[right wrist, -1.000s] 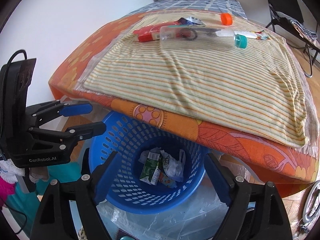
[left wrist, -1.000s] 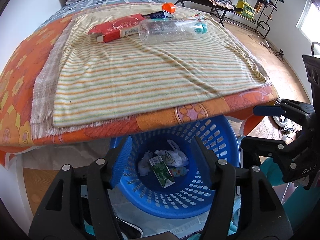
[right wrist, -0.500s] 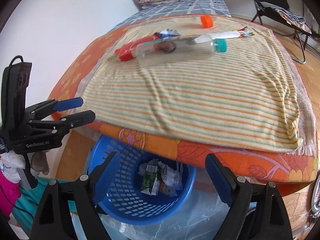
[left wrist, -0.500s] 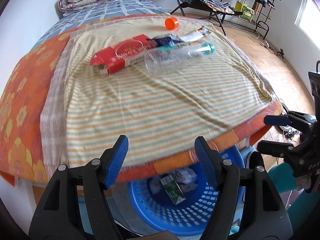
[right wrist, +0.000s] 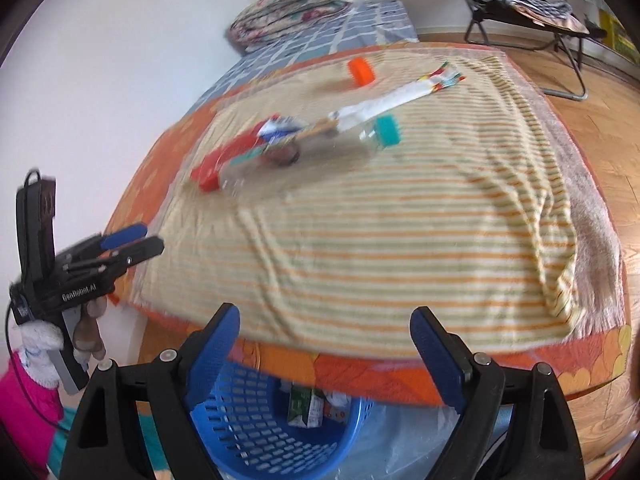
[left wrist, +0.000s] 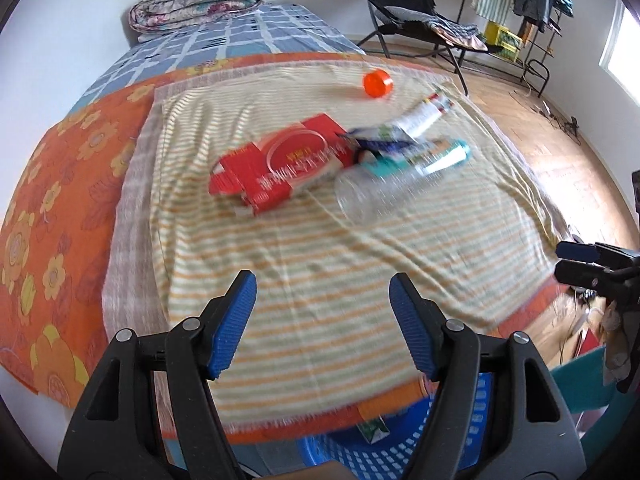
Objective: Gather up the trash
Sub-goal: 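Raise both tools from the basket back toward the towel, then grasp the red tissue box with the left tool while the right tool grasps the clear bottle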
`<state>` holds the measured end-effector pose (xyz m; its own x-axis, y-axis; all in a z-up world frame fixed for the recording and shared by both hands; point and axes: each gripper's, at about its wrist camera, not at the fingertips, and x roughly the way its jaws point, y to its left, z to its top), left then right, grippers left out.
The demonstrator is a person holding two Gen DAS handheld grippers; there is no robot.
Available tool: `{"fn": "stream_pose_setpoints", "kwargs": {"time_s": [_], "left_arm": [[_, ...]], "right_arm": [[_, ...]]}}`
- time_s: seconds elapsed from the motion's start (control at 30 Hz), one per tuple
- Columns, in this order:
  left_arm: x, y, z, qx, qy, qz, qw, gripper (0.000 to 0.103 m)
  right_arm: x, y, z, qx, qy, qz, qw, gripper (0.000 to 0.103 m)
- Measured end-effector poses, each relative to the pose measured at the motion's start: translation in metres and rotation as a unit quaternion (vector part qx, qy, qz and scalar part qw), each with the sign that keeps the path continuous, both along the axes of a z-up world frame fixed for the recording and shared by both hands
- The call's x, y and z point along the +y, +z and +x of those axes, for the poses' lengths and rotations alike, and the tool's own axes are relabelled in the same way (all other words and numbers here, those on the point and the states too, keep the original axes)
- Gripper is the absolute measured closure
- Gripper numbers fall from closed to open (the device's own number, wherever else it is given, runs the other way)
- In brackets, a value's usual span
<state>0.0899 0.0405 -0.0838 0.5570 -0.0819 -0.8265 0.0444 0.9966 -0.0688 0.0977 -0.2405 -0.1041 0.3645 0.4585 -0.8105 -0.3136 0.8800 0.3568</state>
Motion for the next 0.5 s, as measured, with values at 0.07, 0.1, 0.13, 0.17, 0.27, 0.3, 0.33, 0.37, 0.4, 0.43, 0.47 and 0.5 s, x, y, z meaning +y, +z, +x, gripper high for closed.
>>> {"fn": "stream_pose_setpoints", "kwargs": {"time_s": [0.07,0.1,0.13,0.17,0.27,0.3,0.33,0.37,0.4,0.43,0.47,0.5], "left_arm": [[0.007,0.002,0.012,-0.002,0.010,-0.006,0.9999,0.032],[0.012,0.003,0.020,-0.004,0.018,-0.010,0.9998,0.032],[0.017,0.004,0.029,-0.007,0.025,-0.014,0.9996,0.032],[0.020,0.005,0.037,-0.009,0.029,-0.017,0.9994,0.032],[0.028,0.005,0.060,-0.013,0.037,-0.019,0.9991,0.032],[0.031,0.004,0.068,-0.014,0.041,-0.020,0.9989,0.032],[0.034,0.003,0.076,-0.014,0.045,-0.023,0.9986,0.032],[0.038,0.001,0.086,-0.012,0.051,-0.029,0.9982,0.032],[0.041,-0.001,0.094,-0.009,0.056,-0.035,0.9978,0.032],[0.045,-0.002,0.102,-0.007,0.062,-0.041,0.9972,0.032],[0.049,-0.005,0.110,-0.006,0.070,-0.050,0.9963,0.032],[0.052,-0.006,0.115,-0.005,0.076,-0.058,0.9954,0.032]], "right_arm": [[-0.006,0.003,0.013,-0.001,-0.020,0.006,1.000,0.014],[-0.010,0.005,0.022,-0.001,-0.030,0.010,0.999,0.014],[-0.012,0.006,0.030,-0.002,-0.038,0.013,0.999,0.014],[-0.013,0.008,0.038,-0.004,-0.044,0.015,0.999,0.014],[-0.016,0.010,0.058,-0.006,-0.055,0.023,0.998,0.014],[-0.015,0.009,0.065,-0.006,-0.057,0.024,0.998,0.014],[-0.015,0.009,0.071,-0.006,-0.060,0.026,0.998,0.014],[-0.013,0.008,0.079,-0.004,-0.062,0.029,0.998,0.015],[-0.013,0.007,0.083,-0.003,-0.063,0.031,0.998,0.015],[-0.011,0.006,0.091,0.000,-0.065,0.033,0.997,0.015],[-0.010,0.004,0.096,0.004,-0.067,0.035,0.997,0.015],[-0.009,0.001,0.102,0.007,-0.068,0.038,0.997,0.015]]}}
